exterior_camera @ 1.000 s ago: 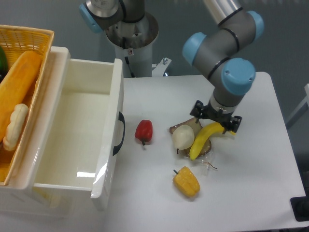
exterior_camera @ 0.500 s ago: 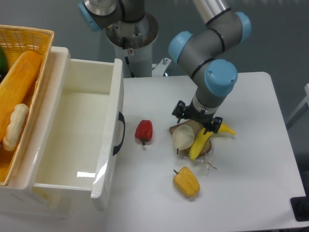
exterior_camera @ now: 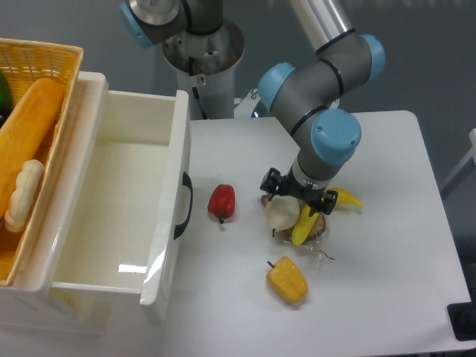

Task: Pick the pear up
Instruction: 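Lower the gripper around the pear and close on it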

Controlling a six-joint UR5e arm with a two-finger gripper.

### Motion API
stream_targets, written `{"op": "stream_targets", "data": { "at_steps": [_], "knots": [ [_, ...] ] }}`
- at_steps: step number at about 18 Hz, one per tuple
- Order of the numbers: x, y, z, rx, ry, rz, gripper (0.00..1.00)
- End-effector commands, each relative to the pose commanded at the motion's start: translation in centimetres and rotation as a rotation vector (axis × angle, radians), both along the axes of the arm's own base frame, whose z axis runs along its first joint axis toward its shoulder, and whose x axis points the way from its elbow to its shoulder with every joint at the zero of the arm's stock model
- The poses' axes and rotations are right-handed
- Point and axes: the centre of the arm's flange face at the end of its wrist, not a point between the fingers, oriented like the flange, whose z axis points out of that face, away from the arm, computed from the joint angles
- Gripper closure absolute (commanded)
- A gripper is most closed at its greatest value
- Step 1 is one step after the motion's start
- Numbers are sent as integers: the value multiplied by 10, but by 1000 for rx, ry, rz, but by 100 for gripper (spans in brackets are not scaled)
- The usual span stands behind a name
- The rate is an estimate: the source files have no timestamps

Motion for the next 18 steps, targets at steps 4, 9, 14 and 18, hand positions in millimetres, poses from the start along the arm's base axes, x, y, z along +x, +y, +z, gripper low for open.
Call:
{"op": "stream_targets", "data": {
  "at_steps": [4, 9, 14, 18],
  "knots": [
    [4, -1, -9, -15, -15, 1, 0],
    [9, 2, -12, -22, -22, 2, 0],
    [8, 4, -16, -26, -21, 17, 2],
    [7, 4, -14, -27, -14, 15, 33]
  ]
}}
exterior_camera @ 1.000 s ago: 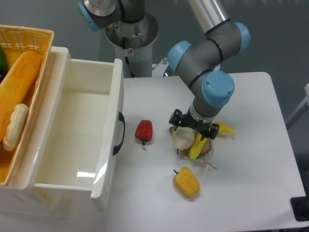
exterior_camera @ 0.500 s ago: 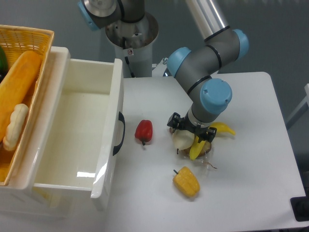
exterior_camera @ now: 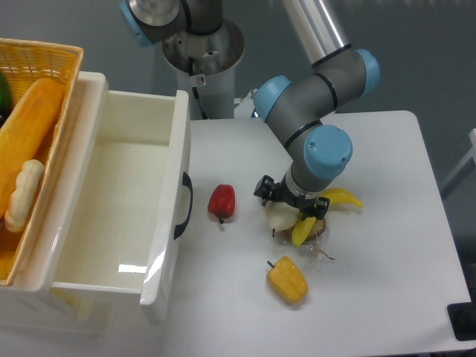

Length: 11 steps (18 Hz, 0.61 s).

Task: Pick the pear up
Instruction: 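Lower the gripper around the pear and close on it, then lift the grasped pear up and away from the banana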

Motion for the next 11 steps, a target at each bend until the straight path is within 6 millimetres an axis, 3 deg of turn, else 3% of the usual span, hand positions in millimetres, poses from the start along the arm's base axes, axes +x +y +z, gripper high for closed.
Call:
{"op": "stream_targets", "data": {
  "at_steps": [5, 8, 11],
  "knots": [
    [-2, -4, 4, -20, 19, -1, 73],
    [-7, -7, 9, -17, 28, 7, 81],
    [-21, -12, 27, 2, 56, 19, 78]
  ]
}}
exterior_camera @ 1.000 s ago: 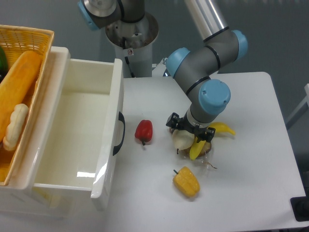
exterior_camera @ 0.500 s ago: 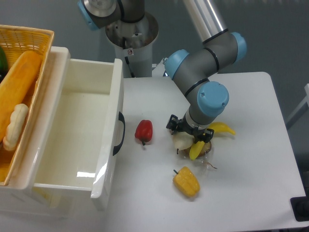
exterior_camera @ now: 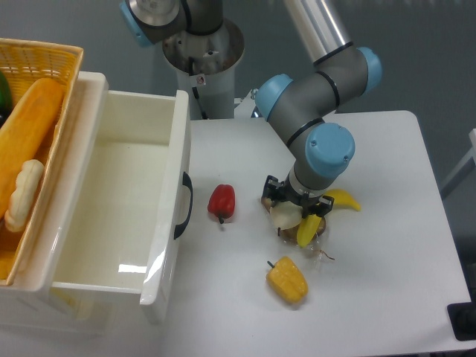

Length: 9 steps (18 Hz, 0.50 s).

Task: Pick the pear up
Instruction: 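Lift the grasped pear up and away from the banana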

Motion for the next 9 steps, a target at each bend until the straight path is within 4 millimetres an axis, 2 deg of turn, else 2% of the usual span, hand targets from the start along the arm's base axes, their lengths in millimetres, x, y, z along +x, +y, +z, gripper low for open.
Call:
{"op": "stream_targets", "data": {
  "at_steps": [3, 9],
  "knots": [
    [-6, -3, 15, 16, 25, 9, 77],
    [-36, -13, 47, 47, 85, 17, 78]
  ]
}}
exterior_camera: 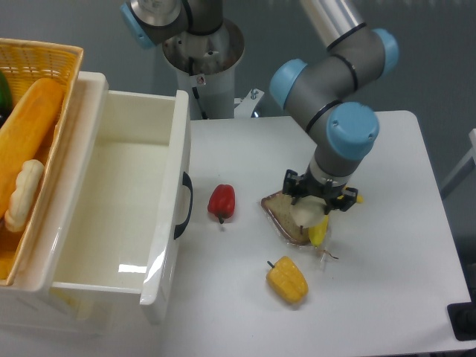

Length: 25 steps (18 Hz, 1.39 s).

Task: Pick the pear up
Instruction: 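Lift the grasped pear up and away from the banana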

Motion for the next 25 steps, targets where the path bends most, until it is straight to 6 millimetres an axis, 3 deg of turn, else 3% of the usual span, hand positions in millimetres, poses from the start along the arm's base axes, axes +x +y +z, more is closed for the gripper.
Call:
{"op": "stream_targets", "data": {
  "at_steps": [8, 13, 18, 21, 25],
  "knots": [
    [-48, -26, 53, 34, 103, -98, 77],
    [-54, -38, 56, 25, 77, -81, 76],
    [-69, -59, 77, 30, 110, -98, 77],
    [-77, -59, 96, 19, 87, -150, 76],
    [-79, -63, 103, 10, 77, -164, 75]
  ]
}}
